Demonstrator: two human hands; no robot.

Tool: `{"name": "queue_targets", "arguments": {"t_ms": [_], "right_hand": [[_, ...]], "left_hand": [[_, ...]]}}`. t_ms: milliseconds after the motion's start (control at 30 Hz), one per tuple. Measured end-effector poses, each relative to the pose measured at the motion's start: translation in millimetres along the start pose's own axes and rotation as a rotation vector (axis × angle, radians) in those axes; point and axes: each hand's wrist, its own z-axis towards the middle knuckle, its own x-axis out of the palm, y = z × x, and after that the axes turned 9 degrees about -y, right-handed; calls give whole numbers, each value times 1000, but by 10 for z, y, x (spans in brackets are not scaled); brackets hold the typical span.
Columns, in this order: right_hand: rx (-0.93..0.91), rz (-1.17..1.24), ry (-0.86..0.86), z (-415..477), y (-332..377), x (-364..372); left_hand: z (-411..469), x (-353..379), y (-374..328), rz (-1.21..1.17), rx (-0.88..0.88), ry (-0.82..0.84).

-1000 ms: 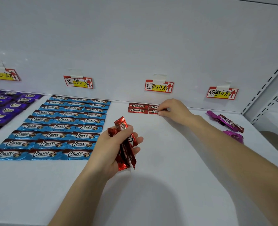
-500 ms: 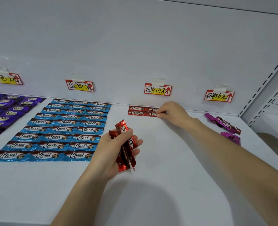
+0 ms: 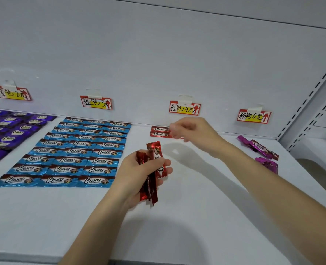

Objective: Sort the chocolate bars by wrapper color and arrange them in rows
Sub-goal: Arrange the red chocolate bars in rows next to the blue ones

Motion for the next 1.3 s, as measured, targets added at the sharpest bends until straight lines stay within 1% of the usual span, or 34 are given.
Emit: {"name": "queue_targets", "arguments": {"t_ms": [67, 100, 133, 200, 267, 300, 367, 433, 500, 533, 600, 700, 733, 867, 933, 1000, 1067, 1200, 1300], "right_hand": [[0, 36, 139, -206, 204, 68], [-14, 32, 169, -283, 264, 93], [-23, 44, 167, -342, 304, 108], [2, 133, 79, -406, 347, 97], [81, 277, -29, -436, 365, 47], [129, 355, -55, -455, 372, 27], [209, 466, -51, -506, 364, 8], [250, 466, -7, -579, 346, 5], [207, 338, 45, -651, 305, 11], [138, 232, 58, -675, 279, 13], [-49, 54, 37, -695, 219, 26], [-323, -76, 17, -676, 112, 60], [-373, -105, 16, -658, 71, 74], [-372, -157, 38, -488, -85, 99], [-309, -199, 6, -327, -190, 123], [-233, -306, -9, -125, -308, 142], [-200, -402, 25, 51, -423, 185], [-241, -542, 125, 231, -560, 316], [-311, -601, 116, 283, -591, 353]], "left_hand": [[-50, 20, -21, 10, 37, 10], [-76, 27, -28, 18, 55, 17], [-102, 25, -30, 19, 67, 22], [-157, -4, -33, -17, 66, 30], [-214, -49, -35, -82, 60, 19], [-240, -68, -31, -115, 61, -1], [-275, -94, -26, -168, 66, -61], [-276, -103, -31, -189, 75, -116], [-264, -104, -45, -190, 79, -135], [-253, -105, -50, -179, 82, -139], [-226, -108, -55, -141, 92, -137], [-165, -107, -46, -116, 92, -134], [-142, -106, -38, -114, 84, -135], [-48, -110, 34, -180, 10, -153], [12, -129, 66, -224, -52, -177], [56, -139, 80, -256, -141, -175], [77, -146, 78, -306, -206, -148], [109, -150, 88, -325, -257, -134], [133, -151, 95, -313, -277, -155]]}}
